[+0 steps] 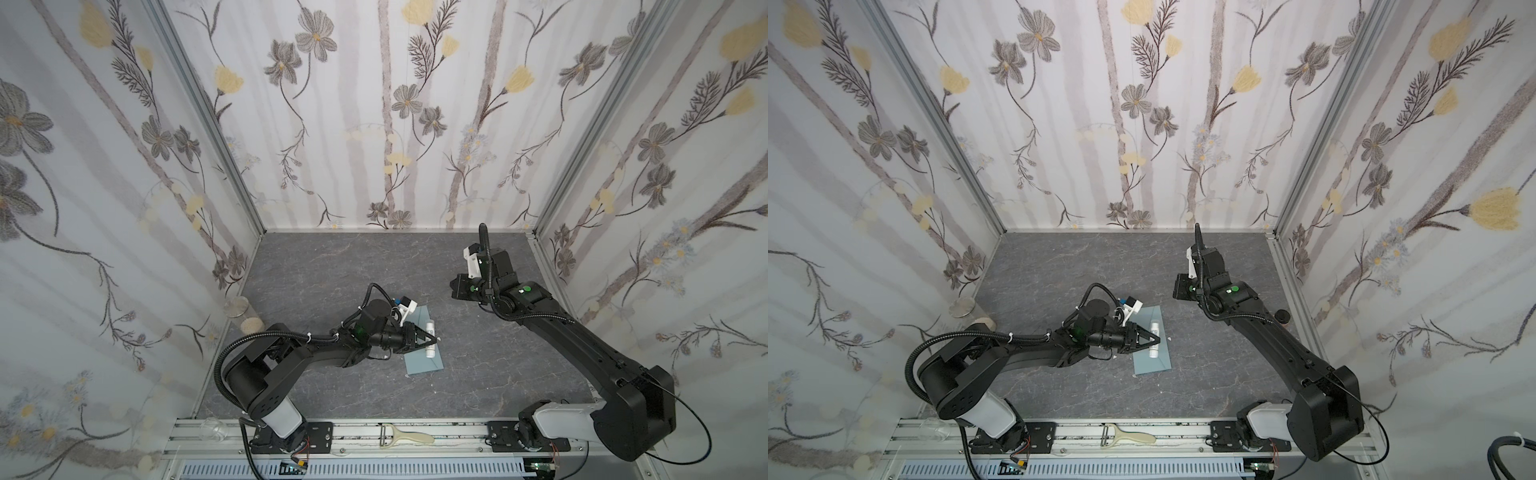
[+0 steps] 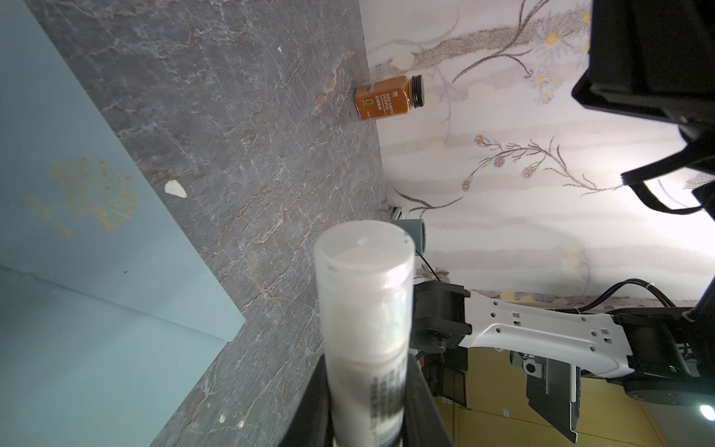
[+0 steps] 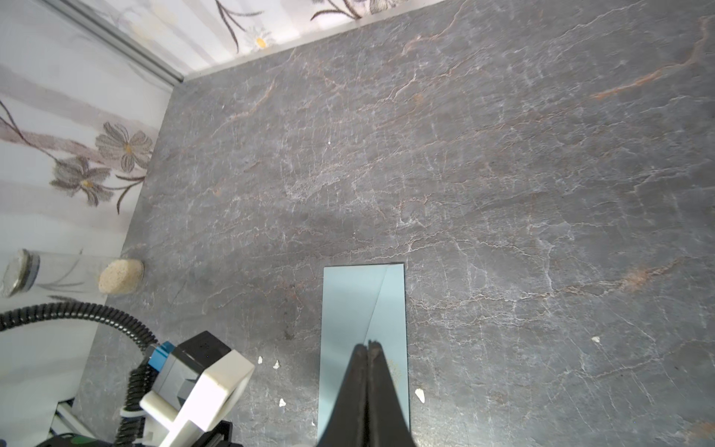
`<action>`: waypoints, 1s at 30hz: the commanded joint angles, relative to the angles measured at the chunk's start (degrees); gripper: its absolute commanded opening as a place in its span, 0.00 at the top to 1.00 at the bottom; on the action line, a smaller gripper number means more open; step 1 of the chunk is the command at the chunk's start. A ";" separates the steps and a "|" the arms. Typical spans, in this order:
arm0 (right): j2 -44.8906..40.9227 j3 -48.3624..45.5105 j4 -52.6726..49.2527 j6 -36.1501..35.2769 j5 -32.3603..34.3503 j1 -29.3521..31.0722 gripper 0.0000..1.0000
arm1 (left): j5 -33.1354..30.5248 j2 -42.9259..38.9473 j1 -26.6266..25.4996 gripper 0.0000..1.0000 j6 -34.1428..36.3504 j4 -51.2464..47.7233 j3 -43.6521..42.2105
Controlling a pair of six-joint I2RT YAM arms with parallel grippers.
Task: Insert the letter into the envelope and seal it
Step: 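Open the right gripper off the cap and lift it away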
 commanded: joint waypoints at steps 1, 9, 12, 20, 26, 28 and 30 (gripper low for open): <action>1.91 0.70 -1.13 -2.97 -4.58 0.09 1.00 | 0.08 -0.43 -0.01 1.00 1.03 1.96 0.05; 3.23 -1.09 -0.43 -2.82 -6.91 3.98 1.00 | 0.33 0.60 -0.14 1.00 1.79 1.59 2.15; 3.34 -1.84 -0.09 -2.55 -7.09 5.31 1.00 | 0.52 0.93 -0.12 1.00 1.87 1.52 2.70; 2.77 -3.27 0.75 -1.38 -7.34 6.68 1.00 | 0.44 0.92 -0.09 1.00 2.01 1.19 3.10; 2.97 -3.17 0.74 -1.22 -7.12 7.56 1.00 | 0.28 0.96 -0.11 1.00 2.05 1.08 3.19; 2.97 -3.17 0.70 -1.05 -7.13 7.74 1.00 | 0.35 0.92 -0.06 1.00 2.05 1.04 3.22; 2.88 -3.17 0.53 -1.05 -7.07 7.89 1.00 | 0.31 0.87 -0.06 1.00 2.14 0.99 3.28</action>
